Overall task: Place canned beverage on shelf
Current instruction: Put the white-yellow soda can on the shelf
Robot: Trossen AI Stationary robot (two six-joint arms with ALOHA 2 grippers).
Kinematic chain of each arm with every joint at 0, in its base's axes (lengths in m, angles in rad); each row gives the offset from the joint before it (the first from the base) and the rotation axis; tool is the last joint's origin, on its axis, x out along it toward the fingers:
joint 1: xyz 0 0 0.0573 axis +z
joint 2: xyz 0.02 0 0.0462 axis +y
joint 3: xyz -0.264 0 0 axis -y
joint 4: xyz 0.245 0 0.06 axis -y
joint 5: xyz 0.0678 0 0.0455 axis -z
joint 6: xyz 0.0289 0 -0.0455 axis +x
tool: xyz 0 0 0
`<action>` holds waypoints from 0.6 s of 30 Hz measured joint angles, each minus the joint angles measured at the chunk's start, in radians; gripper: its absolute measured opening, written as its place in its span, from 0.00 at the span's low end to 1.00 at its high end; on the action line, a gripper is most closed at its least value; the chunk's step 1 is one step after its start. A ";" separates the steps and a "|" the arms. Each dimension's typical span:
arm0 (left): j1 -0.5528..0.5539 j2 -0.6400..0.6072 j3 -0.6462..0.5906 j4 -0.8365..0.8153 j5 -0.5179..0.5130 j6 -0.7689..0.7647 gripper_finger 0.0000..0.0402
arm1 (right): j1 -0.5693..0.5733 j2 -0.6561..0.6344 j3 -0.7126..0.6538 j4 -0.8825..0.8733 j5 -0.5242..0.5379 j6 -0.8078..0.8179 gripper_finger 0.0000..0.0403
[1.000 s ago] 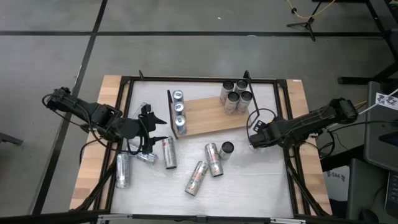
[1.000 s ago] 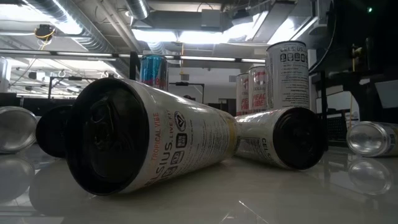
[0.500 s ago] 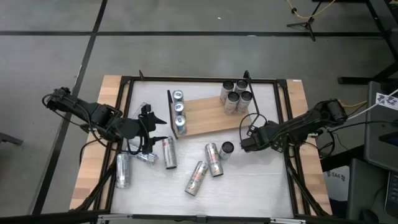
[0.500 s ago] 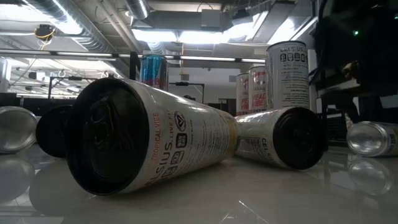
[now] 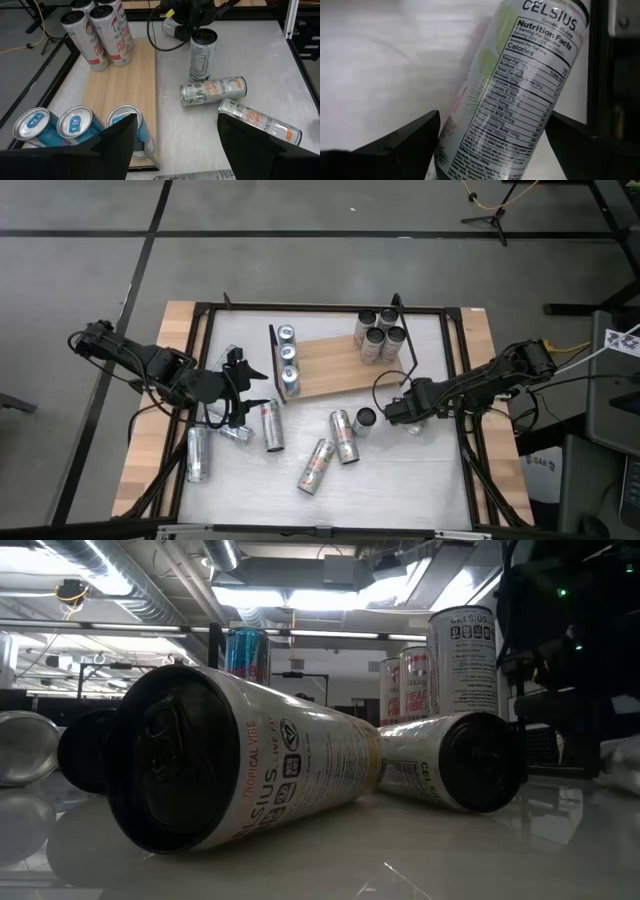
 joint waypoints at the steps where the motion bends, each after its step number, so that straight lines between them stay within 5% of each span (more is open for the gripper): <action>1: 0.000 0.000 0.000 0.000 0.000 0.000 0.67 | 0.000 0.000 0.000 0.000 0.000 -0.056 0.87; 10: 0.000 0.000 0.000 0.000 0.000 0.000 0.67 | 0.000 0.001 0.000 0.000 -0.015 -0.569 0.87; 18: 0.000 0.000 0.000 0.000 0.000 0.000 0.67 | -0.001 0.001 0.000 0.001 -0.011 -0.763 0.87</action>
